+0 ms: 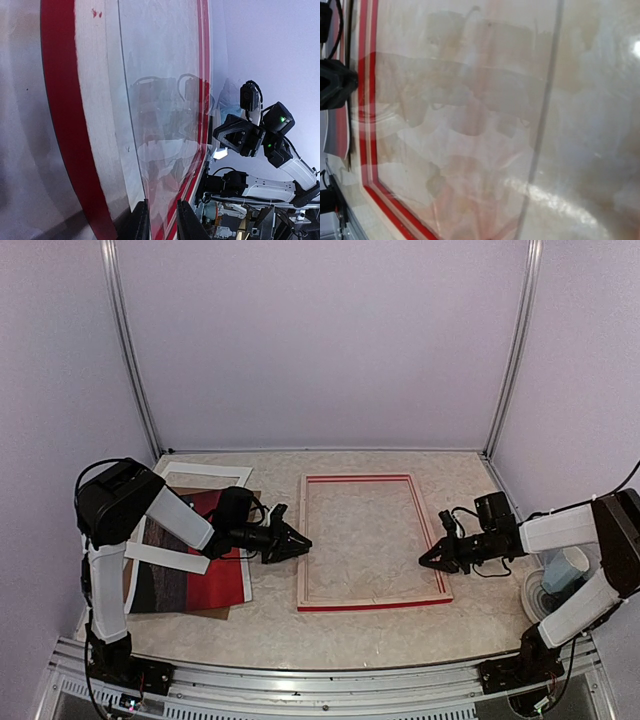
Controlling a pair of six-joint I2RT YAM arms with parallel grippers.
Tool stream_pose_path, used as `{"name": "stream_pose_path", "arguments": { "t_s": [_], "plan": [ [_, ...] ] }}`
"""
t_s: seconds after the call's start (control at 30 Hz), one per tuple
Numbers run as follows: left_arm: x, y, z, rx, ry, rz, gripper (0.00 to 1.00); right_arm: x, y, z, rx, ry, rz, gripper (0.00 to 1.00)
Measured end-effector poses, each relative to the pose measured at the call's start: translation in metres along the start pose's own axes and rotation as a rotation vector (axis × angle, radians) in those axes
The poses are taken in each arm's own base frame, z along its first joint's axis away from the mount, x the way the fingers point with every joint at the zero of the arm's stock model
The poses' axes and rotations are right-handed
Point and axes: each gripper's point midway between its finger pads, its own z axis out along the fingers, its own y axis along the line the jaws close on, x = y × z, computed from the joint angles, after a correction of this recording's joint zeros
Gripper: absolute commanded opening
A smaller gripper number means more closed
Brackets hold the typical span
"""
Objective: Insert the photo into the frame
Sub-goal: Place the glass panel on the frame body.
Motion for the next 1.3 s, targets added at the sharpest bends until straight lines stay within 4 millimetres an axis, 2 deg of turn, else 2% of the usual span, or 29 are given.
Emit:
{"name": "stream_pose_path", "arguments": {
  "t_s": [0.5,0.97,1.3],
  "plan": [
    [0.001,0.002,0.000,-0.009,0.003,-0.010,0.21,0.007,-0.002,0.002,-0.001,0.005,0.007,0.07],
    [0.001,0.002,0.000,-0.008,0.003,-0.009,0.24,0.011,-0.007,0.002,0.008,0.011,0.019,0.24],
    [0.001,0.002,0.000,-0.008,0.003,-0.009,0.24,0.013,-0.011,0.005,0.019,0.021,0.017,0.28]
  ]
}}
